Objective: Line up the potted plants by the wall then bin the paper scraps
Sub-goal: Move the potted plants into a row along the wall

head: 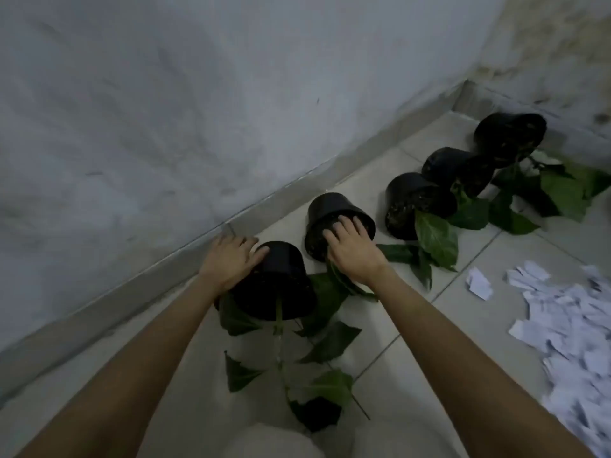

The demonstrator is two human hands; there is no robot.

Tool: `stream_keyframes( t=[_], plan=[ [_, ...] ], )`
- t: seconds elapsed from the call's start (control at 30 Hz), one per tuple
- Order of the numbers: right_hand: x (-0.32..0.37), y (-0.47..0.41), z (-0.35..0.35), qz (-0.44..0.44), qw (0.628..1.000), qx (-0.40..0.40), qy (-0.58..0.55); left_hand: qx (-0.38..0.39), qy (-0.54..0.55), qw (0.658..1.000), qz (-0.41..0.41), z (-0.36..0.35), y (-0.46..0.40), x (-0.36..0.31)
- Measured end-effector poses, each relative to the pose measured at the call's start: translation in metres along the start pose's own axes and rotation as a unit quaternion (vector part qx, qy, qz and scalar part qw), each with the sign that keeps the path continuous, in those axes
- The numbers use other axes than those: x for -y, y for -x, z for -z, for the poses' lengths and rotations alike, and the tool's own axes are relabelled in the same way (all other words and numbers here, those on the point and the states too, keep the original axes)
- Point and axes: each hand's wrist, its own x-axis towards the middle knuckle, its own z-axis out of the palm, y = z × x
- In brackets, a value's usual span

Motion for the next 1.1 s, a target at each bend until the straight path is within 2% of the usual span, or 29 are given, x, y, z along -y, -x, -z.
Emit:
stream_keyframes(
  t=[0.03,0.07,0.13,0.2,0.37,0.47,0.57,0.6,0.63,0.7,0.77,0.83,0.9,0.93,0.97,1.03,1.1],
  plan=[
    [0.003,-0.004,-0.005,0.009,1.0,-0.009,-0.002,-0.025,0.039,0.999,0.007,-0.005,-0.004,0.002],
    [0.006,-0.005,-0.006,0.013,1.0,-0.007,-0.008,-0.017,0.103,0.994,0.025,-0.007,-0.003,0.004],
    [0.014,-0.005,-0.002,0.015,0.999,0.029,-0.031,0.044,0.192,0.979,0.056,-0.003,0.0,0.007],
    [0.021,-0.001,-0.007,0.013,0.996,0.074,-0.047,0.115,0.216,0.966,0.08,-0.008,0.009,0.014],
    [0.033,-0.005,-0.031,-0.045,0.962,0.126,-0.237,0.131,0.207,0.962,0.124,-0.035,0.011,0.038],
    [0.044,0.0,-0.042,-0.049,0.951,0.164,-0.259,0.145,0.16,0.972,0.087,-0.046,0.013,0.041],
    [0.051,0.004,-0.048,-0.071,0.929,0.197,-0.306,0.106,0.054,0.992,0.04,-0.061,0.012,0.04],
    [0.052,0.004,-0.049,-0.085,0.916,0.196,-0.341,0.093,0.056,0.994,0.025,-0.066,0.01,0.04],
    [0.053,0.004,-0.048,-0.093,0.906,0.193,-0.364,0.085,0.104,0.991,0.019,-0.068,0.01,0.038],
    [0.056,0.007,-0.045,-0.102,0.892,0.2,-0.393,0.063,0.257,0.964,0.032,-0.066,0.012,0.032],
    [0.058,0.011,-0.042,-0.108,0.874,0.204,-0.428,0.044,0.383,0.919,0.08,-0.063,0.019,0.025],
    [0.06,0.015,-0.041,-0.115,0.853,0.198,-0.469,0.06,0.508,0.849,0.132,-0.061,0.025,0.018],
    [0.062,0.021,-0.044,-0.118,0.832,0.186,-0.509,0.09,0.626,0.757,0.168,-0.061,0.028,0.017],
    [0.062,0.023,-0.047,-0.122,0.817,0.178,-0.535,0.102,0.656,0.727,0.175,-0.062,0.028,0.019],
    [0.063,0.025,-0.049,-0.126,0.798,0.167,-0.565,0.115,0.661,0.721,0.172,-0.062,0.028,0.021],
    [0.065,0.027,-0.052,-0.133,0.758,0.149,-0.621,0.14,0.641,0.741,0.145,-0.063,0.03,0.021],
    [0.067,0.028,-0.054,-0.144,0.739,0.139,-0.644,0.142,0.634,0.747,0.138,-0.064,0.034,0.018]
  ],
)
